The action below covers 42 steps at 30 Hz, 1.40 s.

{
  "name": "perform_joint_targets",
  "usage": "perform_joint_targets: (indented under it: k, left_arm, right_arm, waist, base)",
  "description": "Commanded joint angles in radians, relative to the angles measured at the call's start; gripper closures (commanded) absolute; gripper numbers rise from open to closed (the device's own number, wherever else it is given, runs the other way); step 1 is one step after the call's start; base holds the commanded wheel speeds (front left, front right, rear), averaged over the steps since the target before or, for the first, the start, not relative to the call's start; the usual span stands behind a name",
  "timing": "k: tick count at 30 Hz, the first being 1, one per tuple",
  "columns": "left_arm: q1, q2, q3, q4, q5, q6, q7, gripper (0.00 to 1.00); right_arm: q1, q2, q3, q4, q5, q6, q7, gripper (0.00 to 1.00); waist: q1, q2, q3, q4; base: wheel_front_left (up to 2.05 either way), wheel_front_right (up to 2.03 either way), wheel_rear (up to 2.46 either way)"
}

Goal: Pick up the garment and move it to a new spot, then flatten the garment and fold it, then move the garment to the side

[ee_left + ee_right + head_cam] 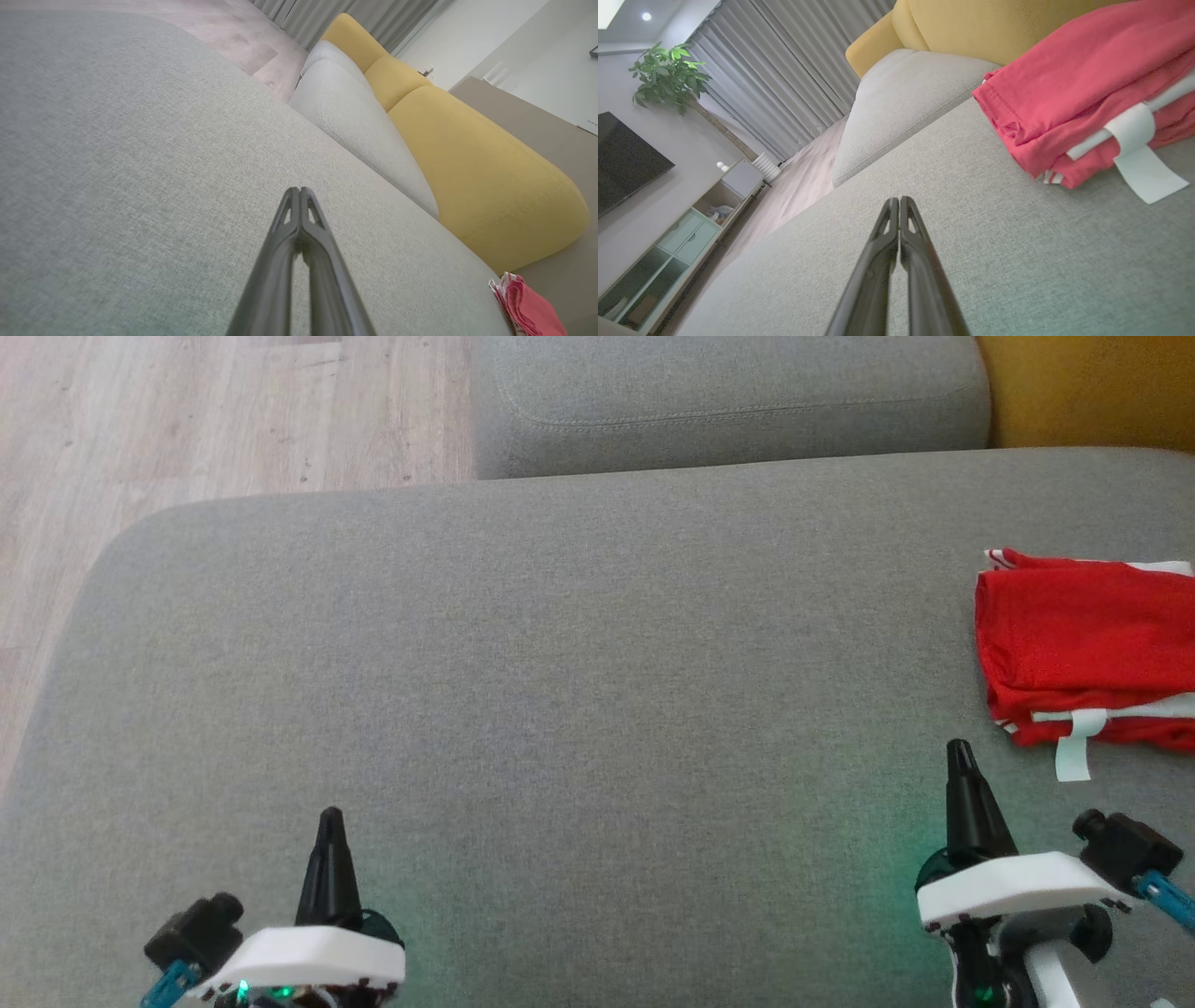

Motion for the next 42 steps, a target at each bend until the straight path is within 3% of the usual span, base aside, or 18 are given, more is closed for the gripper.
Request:
perform_joint_targets:
  k: [1,42]
  left_arm:
    - [-0.051,0.004,0.027,-0.037,-0.02,-0.01,0.005,1.0]
    - [-0.07,0.006,0.138,-0.063,-0.401,-0.036,0.126,1.0]
  right_arm:
    - [-0.046,-0.013,-0.002,-0.04,0.028,0.002,0.007,1.0]
    - [-0.05,-0.018,-0.065,-0.078,0.486,0.004,0.122,1.0]
  waist:
    - [-0.0001,0.0,0.0,0.0]
    - [-0.0001,0.0,-0.007,0.003]
  base:
    - [0.0,0.0,0.0]
    - [0.0,0.0,0.0]
